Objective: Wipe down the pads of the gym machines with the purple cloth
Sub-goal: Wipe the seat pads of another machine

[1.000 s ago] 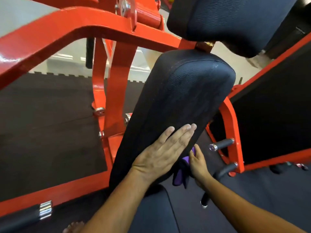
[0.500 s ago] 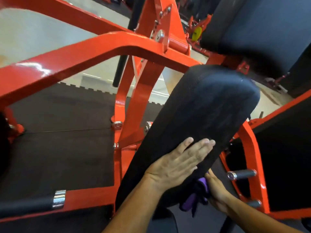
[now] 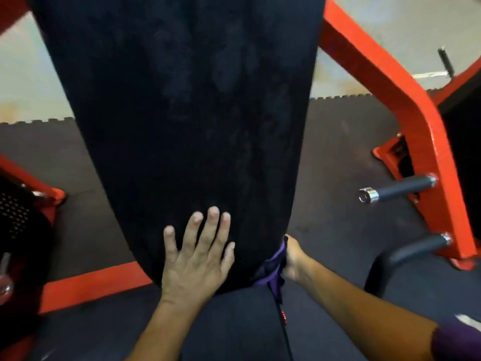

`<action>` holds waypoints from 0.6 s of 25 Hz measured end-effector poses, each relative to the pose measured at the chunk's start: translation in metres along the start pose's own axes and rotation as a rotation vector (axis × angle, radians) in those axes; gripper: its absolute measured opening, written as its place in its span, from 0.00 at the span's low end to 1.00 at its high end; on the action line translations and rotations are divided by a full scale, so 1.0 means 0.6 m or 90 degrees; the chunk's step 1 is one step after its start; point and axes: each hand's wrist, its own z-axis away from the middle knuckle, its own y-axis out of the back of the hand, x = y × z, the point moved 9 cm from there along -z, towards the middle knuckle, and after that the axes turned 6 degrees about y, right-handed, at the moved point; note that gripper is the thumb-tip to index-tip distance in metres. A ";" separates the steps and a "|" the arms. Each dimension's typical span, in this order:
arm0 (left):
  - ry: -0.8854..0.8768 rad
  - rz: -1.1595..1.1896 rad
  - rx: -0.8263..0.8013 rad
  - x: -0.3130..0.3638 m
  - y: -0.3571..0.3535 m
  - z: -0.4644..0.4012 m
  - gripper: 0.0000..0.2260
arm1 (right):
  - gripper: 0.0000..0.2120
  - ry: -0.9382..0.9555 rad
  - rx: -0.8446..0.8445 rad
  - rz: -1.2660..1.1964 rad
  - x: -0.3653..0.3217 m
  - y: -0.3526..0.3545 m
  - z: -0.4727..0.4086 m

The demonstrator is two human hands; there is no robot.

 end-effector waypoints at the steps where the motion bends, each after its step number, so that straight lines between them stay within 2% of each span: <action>1: 0.010 0.002 0.010 0.012 0.000 0.003 0.36 | 0.16 -0.022 -0.018 -0.001 0.009 -0.002 -0.003; 3: 0.013 -0.005 0.015 0.024 0.001 0.005 0.37 | 0.15 -0.016 -0.069 -0.003 -0.004 -0.006 -0.002; 5: 0.002 0.018 0.022 0.022 -0.004 0.010 0.38 | 0.10 0.066 -0.062 0.017 -0.040 0.013 -0.006; 8: -0.009 0.006 0.040 0.022 -0.011 0.004 0.40 | 0.11 0.164 -0.043 0.025 -0.051 0.025 -0.019; 10: -0.013 0.037 0.047 0.022 -0.016 0.009 0.39 | 0.12 0.101 -0.043 0.010 -0.003 0.020 -0.042; 12: -0.035 0.005 0.045 0.022 -0.019 0.014 0.38 | 0.16 0.050 -0.028 0.037 0.021 0.020 -0.055; 15: -0.039 0.028 0.029 0.019 -0.018 0.006 0.35 | 0.19 0.072 -0.017 0.105 0.020 0.028 -0.052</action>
